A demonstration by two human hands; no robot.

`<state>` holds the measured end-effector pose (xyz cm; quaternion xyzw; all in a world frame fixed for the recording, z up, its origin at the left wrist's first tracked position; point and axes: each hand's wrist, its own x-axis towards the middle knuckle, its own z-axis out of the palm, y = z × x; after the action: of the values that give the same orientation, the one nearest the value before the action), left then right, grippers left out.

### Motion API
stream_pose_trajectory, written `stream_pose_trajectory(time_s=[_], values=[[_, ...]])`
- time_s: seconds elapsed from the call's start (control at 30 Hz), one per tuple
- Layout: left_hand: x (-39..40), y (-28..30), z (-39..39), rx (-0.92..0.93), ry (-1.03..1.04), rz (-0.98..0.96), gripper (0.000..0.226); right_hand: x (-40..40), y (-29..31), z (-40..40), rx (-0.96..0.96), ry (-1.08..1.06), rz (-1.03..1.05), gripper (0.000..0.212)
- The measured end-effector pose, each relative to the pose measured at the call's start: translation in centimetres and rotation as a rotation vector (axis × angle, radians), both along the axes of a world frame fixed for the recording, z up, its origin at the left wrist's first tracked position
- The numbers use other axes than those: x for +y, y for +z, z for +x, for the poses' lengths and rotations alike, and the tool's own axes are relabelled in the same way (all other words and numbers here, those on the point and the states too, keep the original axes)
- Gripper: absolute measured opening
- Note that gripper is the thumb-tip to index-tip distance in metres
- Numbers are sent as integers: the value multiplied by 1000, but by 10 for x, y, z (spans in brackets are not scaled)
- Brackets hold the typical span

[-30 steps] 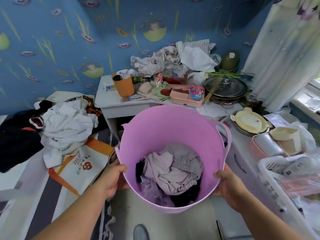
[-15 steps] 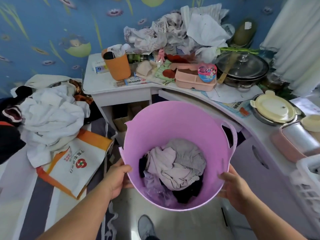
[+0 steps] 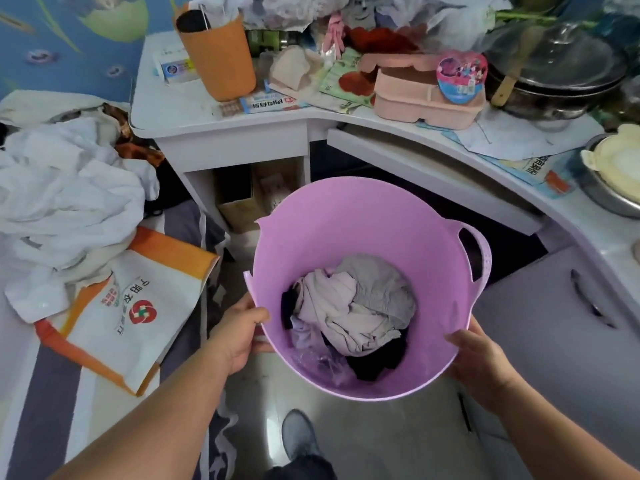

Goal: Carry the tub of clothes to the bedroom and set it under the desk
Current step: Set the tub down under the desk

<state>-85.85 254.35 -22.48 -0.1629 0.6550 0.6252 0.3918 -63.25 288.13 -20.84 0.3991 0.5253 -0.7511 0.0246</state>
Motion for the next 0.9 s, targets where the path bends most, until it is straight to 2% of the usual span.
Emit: stream_pose_trajectory(time_s=[0.2,0.73,0.9], values=[[11,-32,-27,-10,-38,16,59,6,-40,-19,-40,-34,-15,75],[74,-108,-71,-34,-64,-29,70,64,-128,-60,-132,-150,-64,69],[112,-151,-82,-1,-38,-24,59,105,-166,-90,-111,-156,-43,62]])
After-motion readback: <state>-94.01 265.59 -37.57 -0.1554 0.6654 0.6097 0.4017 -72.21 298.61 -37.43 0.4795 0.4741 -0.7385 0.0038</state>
